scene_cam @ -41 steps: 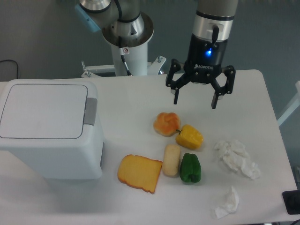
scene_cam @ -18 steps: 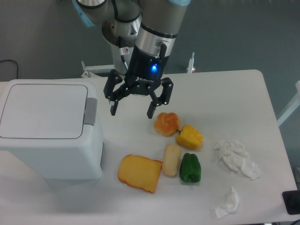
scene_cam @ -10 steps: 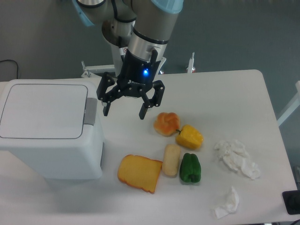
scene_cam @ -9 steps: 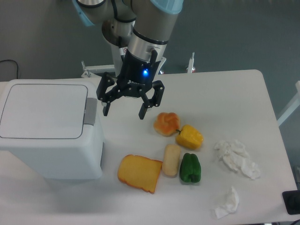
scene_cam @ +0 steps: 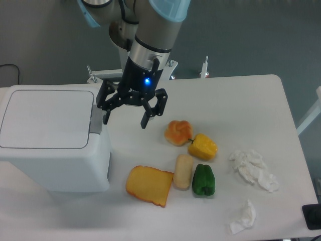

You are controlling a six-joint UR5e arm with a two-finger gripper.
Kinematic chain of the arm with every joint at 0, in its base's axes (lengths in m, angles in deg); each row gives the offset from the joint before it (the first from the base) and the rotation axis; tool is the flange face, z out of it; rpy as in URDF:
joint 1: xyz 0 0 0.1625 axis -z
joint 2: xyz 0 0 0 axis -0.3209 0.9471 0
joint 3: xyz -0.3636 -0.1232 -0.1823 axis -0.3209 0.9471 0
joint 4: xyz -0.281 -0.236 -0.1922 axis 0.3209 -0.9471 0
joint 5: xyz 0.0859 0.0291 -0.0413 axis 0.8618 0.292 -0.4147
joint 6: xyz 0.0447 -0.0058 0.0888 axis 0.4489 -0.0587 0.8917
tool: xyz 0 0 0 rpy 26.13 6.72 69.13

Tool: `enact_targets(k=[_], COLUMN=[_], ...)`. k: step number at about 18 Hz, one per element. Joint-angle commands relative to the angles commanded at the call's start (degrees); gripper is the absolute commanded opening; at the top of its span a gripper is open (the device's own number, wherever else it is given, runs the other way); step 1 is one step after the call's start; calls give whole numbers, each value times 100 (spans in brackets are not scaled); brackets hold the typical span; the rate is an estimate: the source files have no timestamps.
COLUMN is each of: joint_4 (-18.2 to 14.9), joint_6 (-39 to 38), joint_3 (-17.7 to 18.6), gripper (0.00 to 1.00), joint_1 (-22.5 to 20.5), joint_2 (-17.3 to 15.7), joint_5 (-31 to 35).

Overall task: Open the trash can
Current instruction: 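Lower the gripper onto the grey tab at the lid's edge, then press the grey tab so the white lid flips up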

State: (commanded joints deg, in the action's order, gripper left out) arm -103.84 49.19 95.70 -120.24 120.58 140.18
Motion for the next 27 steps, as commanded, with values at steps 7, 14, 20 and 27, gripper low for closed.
enact_targets(k=[7,14,20,27], joint_4=[9,17,17,17], joint_6=[9,9,9,9], joint_3=[70,106,106,106], gripper=[100,100,100,100], joint_1=[9,9,44,44], joint_2=[-9,0,0,9], joint_5=[0,-9,0,0])
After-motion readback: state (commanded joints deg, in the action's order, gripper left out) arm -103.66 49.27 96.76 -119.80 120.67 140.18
